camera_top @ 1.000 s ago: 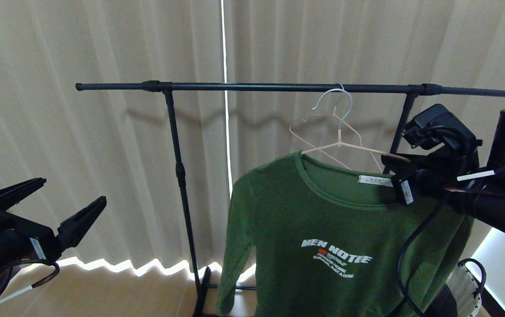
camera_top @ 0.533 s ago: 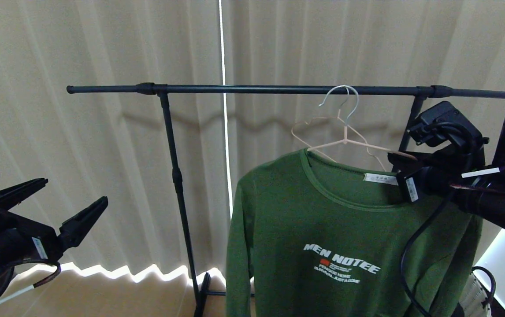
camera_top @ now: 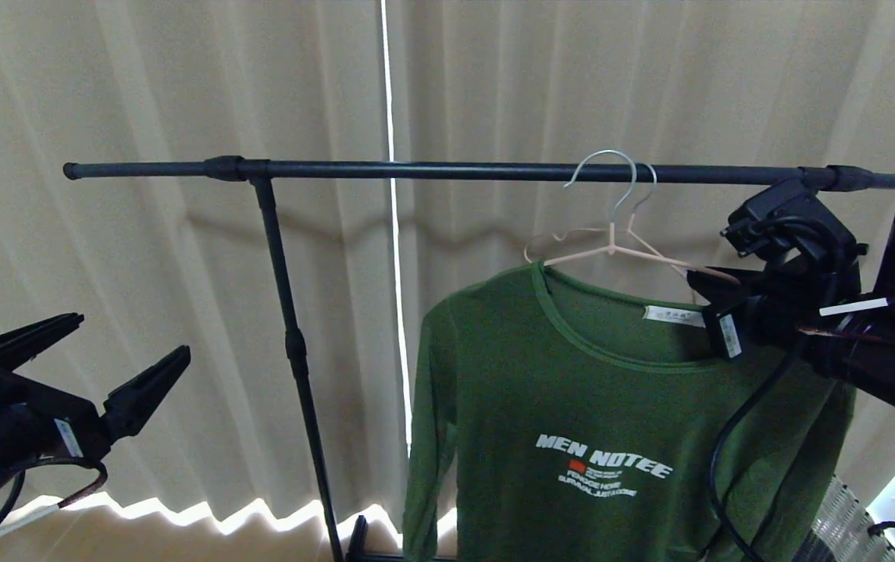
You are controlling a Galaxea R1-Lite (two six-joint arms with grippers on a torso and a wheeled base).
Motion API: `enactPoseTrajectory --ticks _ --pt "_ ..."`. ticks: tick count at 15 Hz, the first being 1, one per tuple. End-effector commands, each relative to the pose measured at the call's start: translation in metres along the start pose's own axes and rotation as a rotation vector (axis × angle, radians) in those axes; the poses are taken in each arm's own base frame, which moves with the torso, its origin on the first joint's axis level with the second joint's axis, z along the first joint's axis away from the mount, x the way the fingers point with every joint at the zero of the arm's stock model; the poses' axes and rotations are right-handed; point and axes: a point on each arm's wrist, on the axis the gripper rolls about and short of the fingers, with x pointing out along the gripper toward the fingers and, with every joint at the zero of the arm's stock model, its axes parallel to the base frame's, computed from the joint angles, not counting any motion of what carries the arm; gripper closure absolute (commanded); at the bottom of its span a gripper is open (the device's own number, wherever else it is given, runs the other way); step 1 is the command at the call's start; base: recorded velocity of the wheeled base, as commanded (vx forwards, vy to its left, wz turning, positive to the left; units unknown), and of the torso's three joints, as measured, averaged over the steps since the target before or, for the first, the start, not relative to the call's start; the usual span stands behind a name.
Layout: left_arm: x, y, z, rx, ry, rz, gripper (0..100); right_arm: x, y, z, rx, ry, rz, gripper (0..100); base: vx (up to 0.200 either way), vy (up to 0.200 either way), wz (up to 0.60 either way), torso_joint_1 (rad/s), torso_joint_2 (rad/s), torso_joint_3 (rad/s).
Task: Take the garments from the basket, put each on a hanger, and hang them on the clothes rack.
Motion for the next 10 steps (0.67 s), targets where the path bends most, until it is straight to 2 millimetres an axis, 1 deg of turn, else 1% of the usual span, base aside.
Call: enactPoseTrajectory --ticks 1,2,10 --pt "0.0014 0.0019 0.0044 0.0 -0.016 0.01 0 0.0 0.0002 -0.0002 -0.001 0.001 0.001 100 0.2 0.0 0.0 -0.007 0.01 -0.002" --pt "0.0004 0.0017 0.0036 0.001 -0.014 0.01 0 -0.0001 0.0004 -0.0007 -0.001 0.002 0.001 100 0.2 0.0 0.0 0.002 0.0 0.007" --pt "-0.001 0.0015 0.0023 -0.004 -0.012 0.011 0 -0.003 0.0001 -0.0026 -0.001 0.004 0.002 100 0.0 0.0 0.0 0.0 0.0 0.0"
